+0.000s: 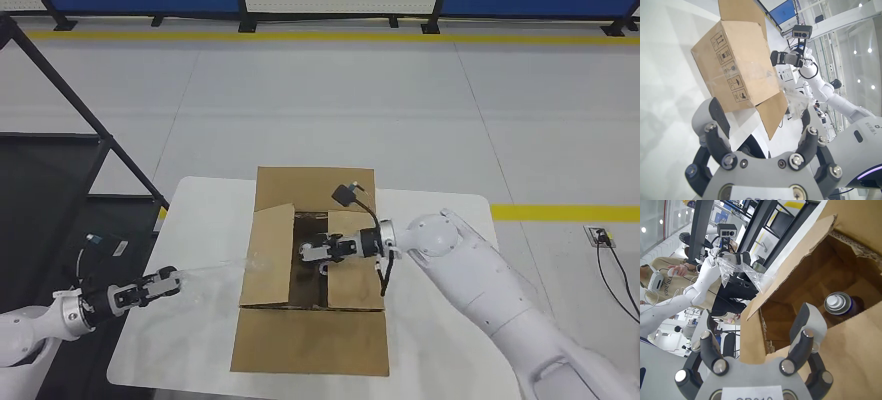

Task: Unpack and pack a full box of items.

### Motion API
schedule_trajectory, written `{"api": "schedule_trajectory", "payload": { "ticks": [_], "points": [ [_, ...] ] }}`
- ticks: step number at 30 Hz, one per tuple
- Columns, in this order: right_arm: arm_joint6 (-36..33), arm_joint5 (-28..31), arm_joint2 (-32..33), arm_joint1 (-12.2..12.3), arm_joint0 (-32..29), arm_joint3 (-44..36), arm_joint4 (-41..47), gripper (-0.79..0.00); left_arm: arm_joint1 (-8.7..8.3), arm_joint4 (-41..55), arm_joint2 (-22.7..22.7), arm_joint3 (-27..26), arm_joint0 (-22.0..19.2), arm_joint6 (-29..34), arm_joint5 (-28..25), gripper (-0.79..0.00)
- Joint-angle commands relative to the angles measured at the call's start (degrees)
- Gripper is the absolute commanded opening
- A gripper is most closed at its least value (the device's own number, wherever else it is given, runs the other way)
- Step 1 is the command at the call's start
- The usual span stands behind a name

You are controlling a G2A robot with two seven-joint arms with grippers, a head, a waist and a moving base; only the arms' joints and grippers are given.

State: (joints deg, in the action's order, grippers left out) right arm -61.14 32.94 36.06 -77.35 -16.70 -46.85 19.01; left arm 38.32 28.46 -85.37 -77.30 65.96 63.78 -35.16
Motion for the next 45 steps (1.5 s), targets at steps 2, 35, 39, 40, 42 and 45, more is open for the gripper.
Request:
{"api": "schedule_trajectory", "payload": {
  "ticks": [2, 35, 39, 40, 42, 45],
  "points": [
    [-0.6, -1.7, -1.5, -1.8, 1.6, 2.5, 1.5, -0.022, 0.17, -0.4, 0.5, 0.5, -0.5, 0.3, -0.2, 0.000],
    [-1.0, -7.2, -7.8, -16.9, 9.6, 28.1, 1.6, -0.650, 1.33, -1.4, 2.2, 4.5, -4.0, 2.4, -1.3, 0.000],
    [-1.4, -6.9, -7.5, -17.7, 9.9, 29.7, 1.5, -0.785, 1.38, -1.1, 1.9, 4.8, -4.0, 2.3, -1.4, 0.000],
    [-1.6, -6.8, -7.3, -17.8, 9.9, 30.0, 1.4, -0.785, 1.39, -1.0, 1.8, 4.8, -4.0, 2.3, -1.4, 0.000],
    [-1.8, -6.6, -7.1, -18.1, 10.1, 30.7, 1.4, -0.785, 1.40, -0.8, 1.7, 4.8, -3.9, 2.5, -1.5, 0.000],
    [-2.1, -6.2, -6.6, -18.3, 10.3, 31.8, 1.4, -0.785, 1.42, -0.3, 1.5, 4.9, -3.7, 2.9, -1.7, 0.000]
  ]
}}
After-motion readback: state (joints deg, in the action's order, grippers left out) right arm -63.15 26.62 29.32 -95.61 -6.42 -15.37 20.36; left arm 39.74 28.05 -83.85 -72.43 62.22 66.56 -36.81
